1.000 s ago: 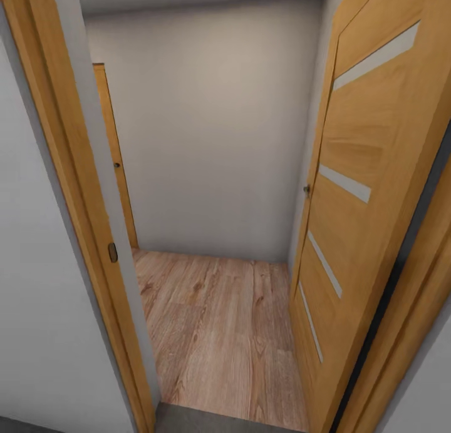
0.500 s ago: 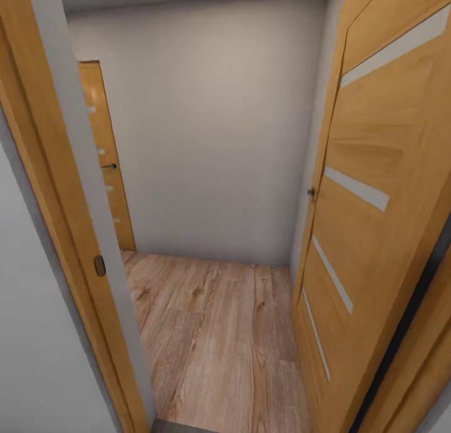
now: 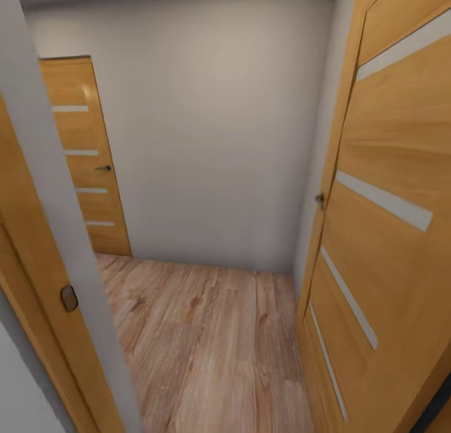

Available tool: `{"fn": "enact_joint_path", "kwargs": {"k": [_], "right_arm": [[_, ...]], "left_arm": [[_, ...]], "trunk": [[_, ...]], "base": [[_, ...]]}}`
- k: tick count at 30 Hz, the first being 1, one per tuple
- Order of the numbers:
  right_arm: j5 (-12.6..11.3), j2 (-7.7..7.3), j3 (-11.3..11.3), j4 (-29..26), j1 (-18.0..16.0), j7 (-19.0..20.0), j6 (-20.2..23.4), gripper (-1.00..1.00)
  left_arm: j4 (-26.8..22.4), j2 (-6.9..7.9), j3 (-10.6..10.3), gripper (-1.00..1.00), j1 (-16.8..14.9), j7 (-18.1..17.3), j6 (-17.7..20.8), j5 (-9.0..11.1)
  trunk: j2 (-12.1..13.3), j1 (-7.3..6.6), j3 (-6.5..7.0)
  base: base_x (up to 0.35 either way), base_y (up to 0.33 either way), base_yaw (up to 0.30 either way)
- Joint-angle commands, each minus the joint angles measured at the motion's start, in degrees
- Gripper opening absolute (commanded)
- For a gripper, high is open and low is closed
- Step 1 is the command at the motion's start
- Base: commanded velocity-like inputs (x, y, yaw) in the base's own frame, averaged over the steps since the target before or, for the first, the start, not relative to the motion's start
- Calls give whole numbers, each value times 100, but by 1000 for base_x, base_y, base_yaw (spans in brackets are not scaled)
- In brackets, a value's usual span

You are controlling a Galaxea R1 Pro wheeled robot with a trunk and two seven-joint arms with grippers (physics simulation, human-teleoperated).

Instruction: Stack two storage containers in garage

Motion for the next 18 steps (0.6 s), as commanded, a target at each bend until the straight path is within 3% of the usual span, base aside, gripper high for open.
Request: {"fn": "enact_joint_path", "kwargs": {"k": [1, 18], "right_arm": [[-44, 3, 48, 17, -8, -2, -30, 100], [-43, 3, 48, 17, -10, 6, -30, 100]], "left_arm": [[3, -1, -49, 100, -4, 11, -16, 52], [3, 0, -49, 100, -5, 10, -16, 52]], "trunk": [[-3, 3, -6], [-3, 3, -6]], "base": [[322, 0, 0], [314, 0, 0]]}}
